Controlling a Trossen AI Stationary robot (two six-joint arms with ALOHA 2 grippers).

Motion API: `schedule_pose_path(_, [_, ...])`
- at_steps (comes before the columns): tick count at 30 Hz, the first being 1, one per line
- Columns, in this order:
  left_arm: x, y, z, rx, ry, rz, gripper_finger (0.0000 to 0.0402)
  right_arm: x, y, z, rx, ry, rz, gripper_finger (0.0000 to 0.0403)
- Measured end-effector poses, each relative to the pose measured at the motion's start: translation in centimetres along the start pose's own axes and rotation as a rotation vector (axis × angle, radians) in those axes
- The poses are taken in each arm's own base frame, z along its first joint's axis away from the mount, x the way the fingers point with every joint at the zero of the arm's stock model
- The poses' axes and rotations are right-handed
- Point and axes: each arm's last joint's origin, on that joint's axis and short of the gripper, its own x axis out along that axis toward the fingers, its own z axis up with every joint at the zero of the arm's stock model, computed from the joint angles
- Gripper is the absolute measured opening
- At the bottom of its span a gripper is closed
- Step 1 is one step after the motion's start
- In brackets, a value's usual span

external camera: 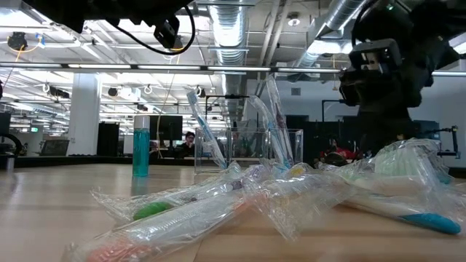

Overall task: Pick & Place toothbrushing station
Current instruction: Put the mouthwash into the transparent organizer

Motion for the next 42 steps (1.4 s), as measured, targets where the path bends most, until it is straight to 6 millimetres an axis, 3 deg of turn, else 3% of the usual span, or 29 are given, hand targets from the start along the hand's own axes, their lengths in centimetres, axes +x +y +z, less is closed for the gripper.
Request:
schedule_pose_path(11, [0.0,0.1,0.1,0.053,-0.013,0.004,0.0007,-2.2,1.6,0.6,-0.014,0.091,-0.238,0.0154])
schedule_pose_path(20, [0.0,0.1,0.1,0.051,-0.012,0.004,0.0007,-2.6,0.6,0.3,0.057,0.073,-0.376,0.015])
schedule_pose_path(28, [0.0,0.1,0.1,0.051,-0.012,0.004,0.0007,-2.4,0.6,0.0,0.084,0.057,-0.382,0.0142])
schedule_pose_path(42, [0.0,0.1,0.1,0.05,-0.012,0.003,0.0007,-1.2,0.2,-0.6,0.08,0.043,-0.415,0.0172])
